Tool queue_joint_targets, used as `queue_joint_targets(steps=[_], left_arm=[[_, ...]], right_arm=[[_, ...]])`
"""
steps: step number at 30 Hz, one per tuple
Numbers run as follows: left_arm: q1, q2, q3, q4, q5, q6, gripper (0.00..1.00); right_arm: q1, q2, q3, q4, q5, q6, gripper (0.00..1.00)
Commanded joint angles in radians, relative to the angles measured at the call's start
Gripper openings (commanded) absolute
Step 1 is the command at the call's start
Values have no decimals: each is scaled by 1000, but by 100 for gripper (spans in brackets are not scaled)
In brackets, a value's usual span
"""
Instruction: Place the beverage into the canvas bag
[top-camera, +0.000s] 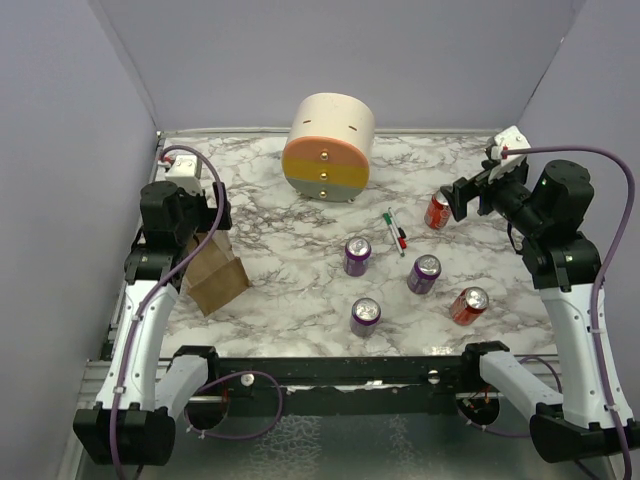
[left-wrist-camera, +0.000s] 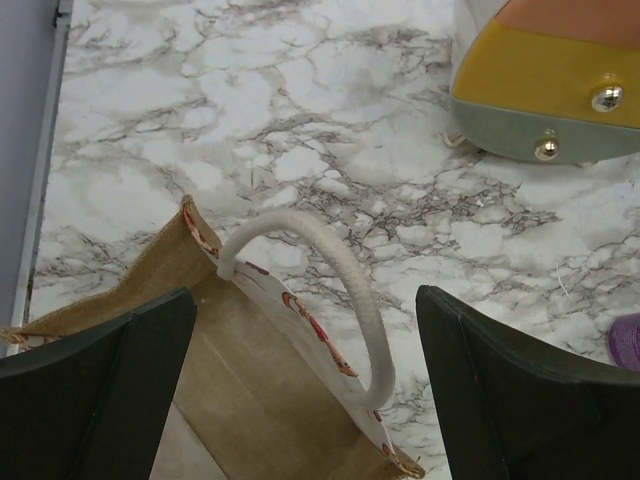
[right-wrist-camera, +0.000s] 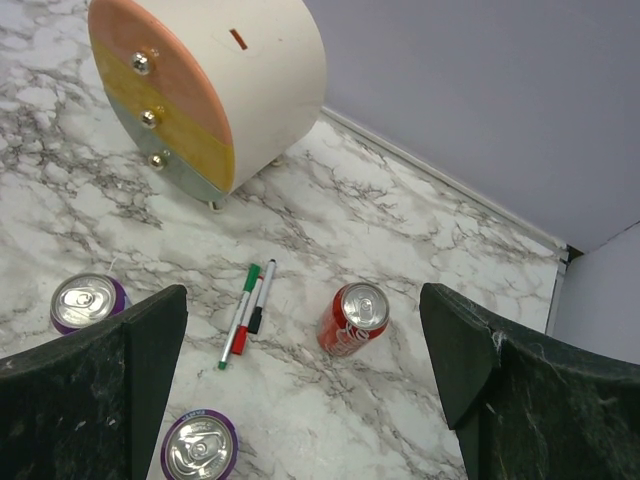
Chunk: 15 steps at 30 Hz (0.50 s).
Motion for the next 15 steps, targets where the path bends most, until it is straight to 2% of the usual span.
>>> queue_joint_targets(steps=[1, 4, 8, 15], left_arm=[[8, 58, -11, 42, 41, -44, 92], [8, 89, -16, 55, 70, -68, 85], [8, 103, -30, 71, 98, -81, 71], [8, 144, -3, 97, 188, -65, 36]], right_arm=[[-3, -6, -21, 6, -15, -13, 100], [-3, -7, -26, 7, -14, -13, 99], [-3, -7, -34, 8, -17, -10, 99], [-3, -6, -52, 11, -26, 1, 99]])
